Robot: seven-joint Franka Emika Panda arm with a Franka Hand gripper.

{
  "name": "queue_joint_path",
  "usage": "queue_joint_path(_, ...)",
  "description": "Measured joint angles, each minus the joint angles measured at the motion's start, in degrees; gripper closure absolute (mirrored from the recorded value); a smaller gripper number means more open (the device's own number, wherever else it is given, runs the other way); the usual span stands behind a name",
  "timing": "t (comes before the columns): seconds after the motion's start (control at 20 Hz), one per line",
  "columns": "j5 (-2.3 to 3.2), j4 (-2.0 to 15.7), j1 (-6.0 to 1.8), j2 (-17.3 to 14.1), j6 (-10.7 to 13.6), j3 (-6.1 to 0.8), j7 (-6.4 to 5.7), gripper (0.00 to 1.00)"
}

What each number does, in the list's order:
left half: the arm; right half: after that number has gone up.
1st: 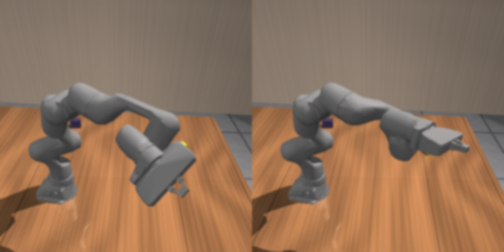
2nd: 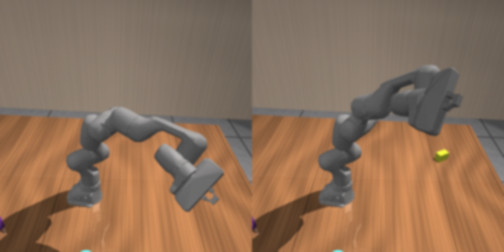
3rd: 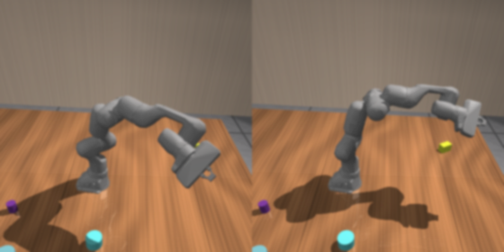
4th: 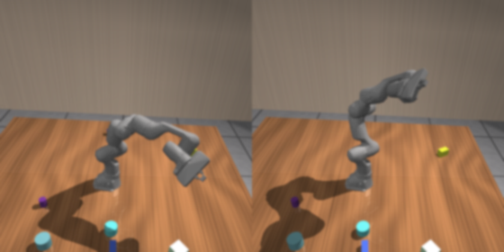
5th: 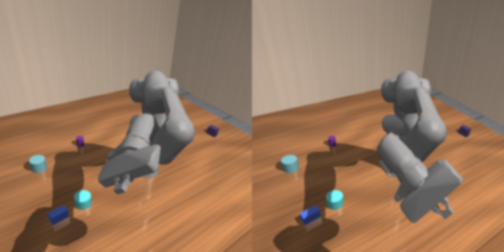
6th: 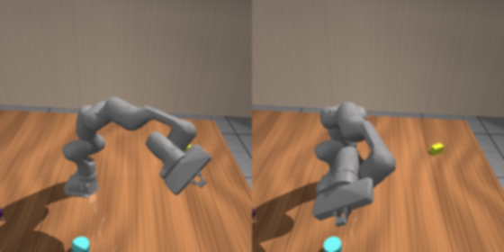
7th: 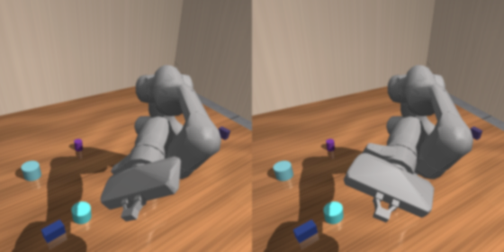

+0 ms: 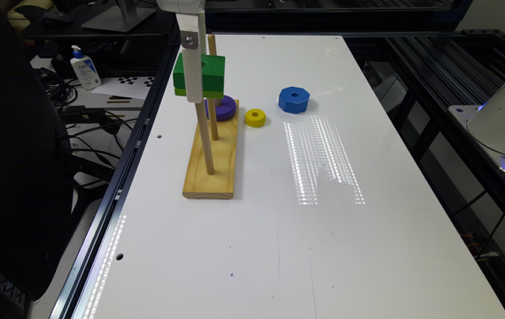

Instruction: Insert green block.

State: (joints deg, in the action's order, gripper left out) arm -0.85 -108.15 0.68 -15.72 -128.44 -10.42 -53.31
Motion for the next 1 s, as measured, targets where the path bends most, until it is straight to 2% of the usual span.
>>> queue_joint_path(0.7, 0.1, 0.02, 0.11, -0.69, -0.03, -0.05, -0.15, 1.0)
queue_joint_path(1.0, 0.37, 0.02, 0.86, -0.93, -0.03, -0.3, -1.42, 1.0)
